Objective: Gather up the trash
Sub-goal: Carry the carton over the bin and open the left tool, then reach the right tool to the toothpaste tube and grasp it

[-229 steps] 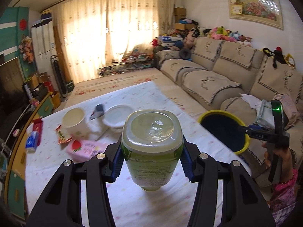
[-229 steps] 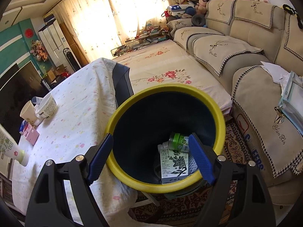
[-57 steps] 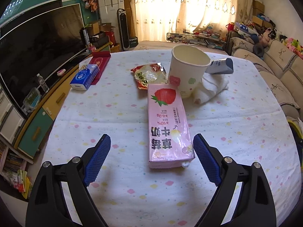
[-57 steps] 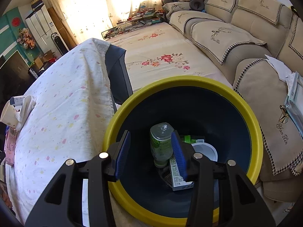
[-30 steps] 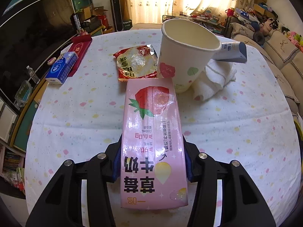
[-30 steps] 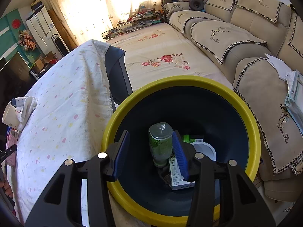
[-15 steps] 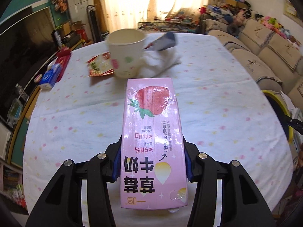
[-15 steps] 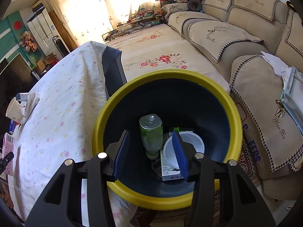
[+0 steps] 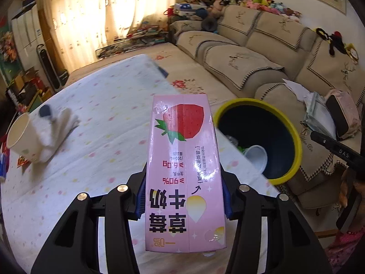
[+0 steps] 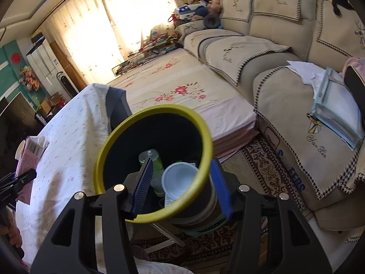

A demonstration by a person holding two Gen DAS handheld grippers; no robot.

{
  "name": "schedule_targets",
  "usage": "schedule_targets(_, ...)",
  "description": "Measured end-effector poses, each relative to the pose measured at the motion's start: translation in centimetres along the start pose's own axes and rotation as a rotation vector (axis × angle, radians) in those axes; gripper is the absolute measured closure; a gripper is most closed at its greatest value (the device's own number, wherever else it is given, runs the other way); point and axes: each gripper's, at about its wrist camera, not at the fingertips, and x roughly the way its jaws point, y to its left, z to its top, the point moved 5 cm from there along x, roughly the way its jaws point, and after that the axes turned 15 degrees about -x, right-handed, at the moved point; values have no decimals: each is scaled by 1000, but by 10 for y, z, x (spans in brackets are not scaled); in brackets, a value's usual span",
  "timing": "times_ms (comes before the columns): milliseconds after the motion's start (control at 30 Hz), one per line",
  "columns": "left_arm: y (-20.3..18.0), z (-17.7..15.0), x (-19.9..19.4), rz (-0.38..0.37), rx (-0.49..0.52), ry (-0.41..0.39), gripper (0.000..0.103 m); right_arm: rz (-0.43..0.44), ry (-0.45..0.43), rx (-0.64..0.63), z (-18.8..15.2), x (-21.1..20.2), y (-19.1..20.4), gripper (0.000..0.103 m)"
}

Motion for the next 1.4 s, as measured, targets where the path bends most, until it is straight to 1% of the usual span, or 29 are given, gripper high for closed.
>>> schedule_targets(233,-106,14,31,-119,121,44,53,-26,6,71,-15,-6,-39,53)
schedule_targets(333,-136,17,44,-133,157,46,53,-32,10,88,-19,-7,-48,53)
schedule_targets(367,-141,19,49,-130,157,47,52,-34,10,92,-20,-8,-49,53)
schedule_targets(433,-145,24,59,-125,136,59,38,-35,11,101,-22,-7,-53,52)
schedule_targets(533,-138,29,64,-125,103,60,37,-34,15,107,-24,-5,-56,52)
schedule_targets(700,-98,35,52,-120,65,20,31,-18,31,101,-27,2,-50,52)
schedule_targets(767,-77,36,41,-128,36,-6,26,-7,39,88,-26,5,-42,52)
schedule_targets(833,-53,39,28,-128,2,-41,26,-1,49,74,-25,9,-36,51)
schedule_targets(933,-19,39,13,-116,-45,-73,25,9,63,48,-22,15,-24,51)
schedule_targets(1000,10,38,1,-104,-86,-93,25,15,71,27,-20,18,-13,51)
schedule_targets(1133,73,35,-24,-59,-172,-156,24,31,88,-20,-14,25,13,49)
schedule_targets(1300,162,26,-59,36,-273,-262,20,54,109,-103,-3,34,56,49)
schedule_targets(1400,215,18,-72,87,-343,-296,19,80,118,-163,8,38,90,49)
